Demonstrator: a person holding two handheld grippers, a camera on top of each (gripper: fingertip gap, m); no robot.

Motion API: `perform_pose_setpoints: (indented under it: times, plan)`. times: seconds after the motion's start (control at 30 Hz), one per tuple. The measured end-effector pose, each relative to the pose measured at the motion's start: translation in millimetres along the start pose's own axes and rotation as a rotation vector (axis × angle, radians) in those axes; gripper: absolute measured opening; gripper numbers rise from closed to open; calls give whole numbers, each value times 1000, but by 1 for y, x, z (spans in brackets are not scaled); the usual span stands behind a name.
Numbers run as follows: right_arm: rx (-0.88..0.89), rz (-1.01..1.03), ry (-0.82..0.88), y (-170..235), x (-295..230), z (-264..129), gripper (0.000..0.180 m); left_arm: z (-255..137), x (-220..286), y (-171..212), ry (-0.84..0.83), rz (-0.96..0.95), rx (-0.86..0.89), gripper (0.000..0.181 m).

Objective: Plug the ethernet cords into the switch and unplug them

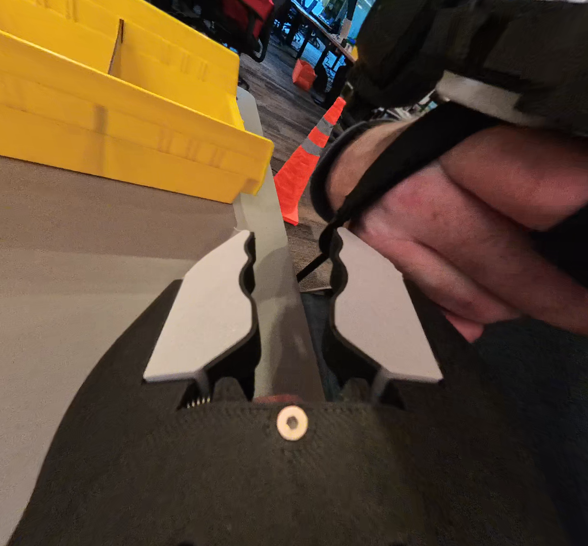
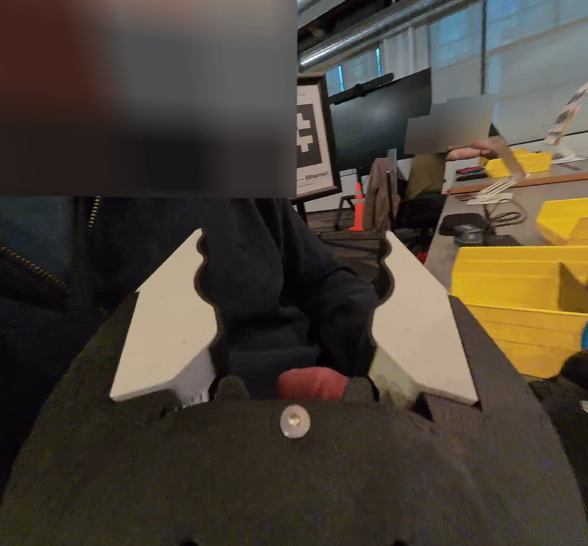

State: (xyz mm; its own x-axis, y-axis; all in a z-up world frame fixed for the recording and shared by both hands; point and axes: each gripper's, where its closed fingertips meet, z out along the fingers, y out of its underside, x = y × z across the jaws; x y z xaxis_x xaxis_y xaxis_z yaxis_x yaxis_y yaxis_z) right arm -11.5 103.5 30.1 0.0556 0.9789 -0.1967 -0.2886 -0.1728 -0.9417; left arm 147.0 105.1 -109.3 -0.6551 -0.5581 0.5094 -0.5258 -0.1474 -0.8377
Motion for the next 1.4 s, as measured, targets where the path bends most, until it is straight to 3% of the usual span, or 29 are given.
perform_pose_setpoints:
  times: [0.1, 0.2, 0.3, 0.37, 0.4, 0.47, 0.53, 0.57, 0.63, 0.73, 0.83, 0.9, 1.0, 1.13, 1.23, 1.3, 1.33, 1.4]
  plan:
    - [-27, 48, -153, 6, -19, 9, 90, 3, 5, 7, 90, -31, -33, 51]
    - [-139, 110, -285, 28, -33, 19, 50, 3, 10, 12, 100, 3, -85, 46]
    - [-102, 111, -207, 26, -15, 28, 22, -2, 7, 17, 100, -4, -120, 51]
    - [-51, 125, -168, 18, -5, 33, 20, -4, 7, 21, 104, -10, -134, 55]
    - [-65, 141, -142, 21, 2, 37, 33, -5, 8, 21, 108, -6, -136, 55]
    - [-140, 108, -78, 34, 16, 43, 82, -11, 4, 19, 84, 3, -121, 52]
    - [-147, 112, -66, 34, 24, 46, 71, -17, 1, 19, 77, -1, -120, 53]
    - [-118, 110, -82, 27, 22, 45, 56, -19, 1, 19, 82, -8, -116, 55]
    - [-27, 43, -196, 8, -2, 39, 6, -23, 8, 15, 93, -9, -96, 55]
    - [-14, -141, -114, -14, -10, 29, 0, -35, 4, -14, 7, -1, 72, 61]
    - [114, -216, -87, -46, -22, 4, 5, -52, 0, -37, -192, 100, 207, 83]
    - [167, -255, 28, -60, -16, -18, 17, -71, 5, -49, -284, 126, 274, 102]
    - [188, -246, 212, -61, 4, -62, 36, -122, 9, -62, -546, 216, 316, 95]
    - [32, -289, 736, -15, 73, -126, 57, -199, 1, -50, -1021, 319, 120, 95]
    - [-133, -351, 1073, 20, 108, -179, 59, -254, -9, -30, -1290, 325, -78, 93]
    - [-258, -272, 1201, 47, 125, -204, 62, -274, -15, -12, -1367, 272, -167, 95]
    - [-318, -224, 1264, 58, 131, -215, 73, -274, -15, -7, -1352, 254, -160, 93]
    - [-515, -118, 1246, 81, 122, -211, 63, -272, -10, -2, -1334, 239, -133, 89]
